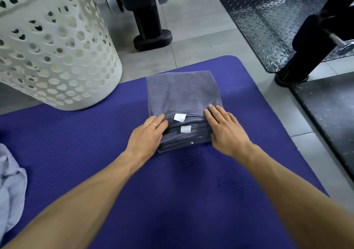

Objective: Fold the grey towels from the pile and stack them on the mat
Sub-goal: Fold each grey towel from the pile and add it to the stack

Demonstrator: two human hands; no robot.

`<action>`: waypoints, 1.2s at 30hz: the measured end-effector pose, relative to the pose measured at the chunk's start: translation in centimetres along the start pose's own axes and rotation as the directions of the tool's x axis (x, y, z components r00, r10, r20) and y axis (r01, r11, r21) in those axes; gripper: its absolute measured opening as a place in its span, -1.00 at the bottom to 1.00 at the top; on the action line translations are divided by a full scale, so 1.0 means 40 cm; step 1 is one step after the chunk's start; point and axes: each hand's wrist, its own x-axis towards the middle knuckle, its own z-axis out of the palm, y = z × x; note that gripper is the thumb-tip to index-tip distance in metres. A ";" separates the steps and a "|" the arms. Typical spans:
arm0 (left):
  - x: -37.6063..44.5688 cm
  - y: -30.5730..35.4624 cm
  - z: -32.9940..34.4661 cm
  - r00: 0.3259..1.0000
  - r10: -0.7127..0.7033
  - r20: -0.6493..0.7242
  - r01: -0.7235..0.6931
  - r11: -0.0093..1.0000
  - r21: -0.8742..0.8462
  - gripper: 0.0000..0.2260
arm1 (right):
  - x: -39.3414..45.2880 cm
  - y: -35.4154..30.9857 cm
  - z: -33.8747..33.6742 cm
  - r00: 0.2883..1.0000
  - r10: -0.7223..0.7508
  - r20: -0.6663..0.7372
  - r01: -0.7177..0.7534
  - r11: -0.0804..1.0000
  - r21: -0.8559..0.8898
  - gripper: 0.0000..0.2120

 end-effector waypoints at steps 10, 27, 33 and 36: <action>-0.025 0.017 -0.011 1.000 0.024 0.017 -0.024 0.999 0.021 -0.58 | -0.045 -0.029 0.037 0.997 0.063 0.039 -0.063 0.998 0.020 -0.32; 0.175 0.082 0.042 0.969 -0.109 0.224 0.088 0.991 0.101 -0.35 | 0.064 -0.015 -0.025 0.987 -0.008 -0.160 0.023 0.996 0.090 -0.46; 0.168 0.035 0.028 0.956 -0.079 0.284 0.076 0.997 0.020 -0.39 | 0.143 -0.021 0.024 0.999 0.029 -0.039 -0.027 0.998 0.048 -0.36; 0.196 0.016 0.006 0.958 -0.091 0.271 0.111 0.992 -0.058 -0.45 | 0.094 -0.033 0.040 1.000 0.019 -0.019 -0.018 0.998 0.057 -0.33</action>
